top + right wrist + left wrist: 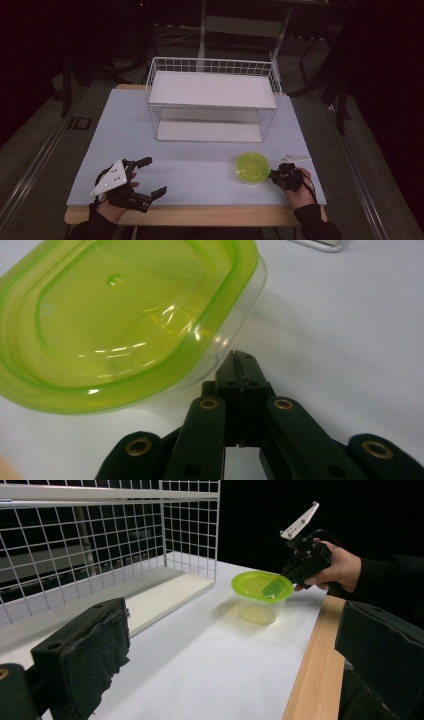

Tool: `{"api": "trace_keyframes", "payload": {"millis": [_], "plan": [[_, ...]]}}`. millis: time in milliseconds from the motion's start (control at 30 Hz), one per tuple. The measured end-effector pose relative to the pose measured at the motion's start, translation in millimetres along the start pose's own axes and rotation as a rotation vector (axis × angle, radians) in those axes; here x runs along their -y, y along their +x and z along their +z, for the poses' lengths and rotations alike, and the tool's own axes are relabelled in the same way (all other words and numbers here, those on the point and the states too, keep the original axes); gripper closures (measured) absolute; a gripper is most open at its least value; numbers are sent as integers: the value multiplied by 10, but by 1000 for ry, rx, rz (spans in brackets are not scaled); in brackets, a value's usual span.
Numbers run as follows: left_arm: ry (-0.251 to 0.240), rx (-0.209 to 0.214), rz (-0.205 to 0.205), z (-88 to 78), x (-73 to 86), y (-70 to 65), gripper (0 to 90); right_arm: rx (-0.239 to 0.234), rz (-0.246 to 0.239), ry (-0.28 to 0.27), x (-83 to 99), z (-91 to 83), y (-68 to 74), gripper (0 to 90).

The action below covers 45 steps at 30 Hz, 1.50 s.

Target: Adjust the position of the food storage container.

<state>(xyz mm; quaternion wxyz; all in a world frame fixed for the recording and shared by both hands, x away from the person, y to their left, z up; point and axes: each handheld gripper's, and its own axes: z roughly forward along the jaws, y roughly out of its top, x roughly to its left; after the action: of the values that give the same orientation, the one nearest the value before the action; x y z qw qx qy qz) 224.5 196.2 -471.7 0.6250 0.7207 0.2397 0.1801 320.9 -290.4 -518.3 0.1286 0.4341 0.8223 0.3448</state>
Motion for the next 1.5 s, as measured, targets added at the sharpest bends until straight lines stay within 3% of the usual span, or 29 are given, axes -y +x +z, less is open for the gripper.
{"api": "trace_keyframes", "payload": {"millis": [533, 1200, 1500], "plan": [[2, 0, 1, 2, 0, -4, 18, -37, -62, 46, -124, 176, 235, 900], [3, 2, 2, -4, -2, -5, 18, -112, -165, 72, -378, 482, 738, 899], [3, 4, 2, -3, -2, -7, 18, -128, -173, 76, -484, 622, 845, 898]]}}
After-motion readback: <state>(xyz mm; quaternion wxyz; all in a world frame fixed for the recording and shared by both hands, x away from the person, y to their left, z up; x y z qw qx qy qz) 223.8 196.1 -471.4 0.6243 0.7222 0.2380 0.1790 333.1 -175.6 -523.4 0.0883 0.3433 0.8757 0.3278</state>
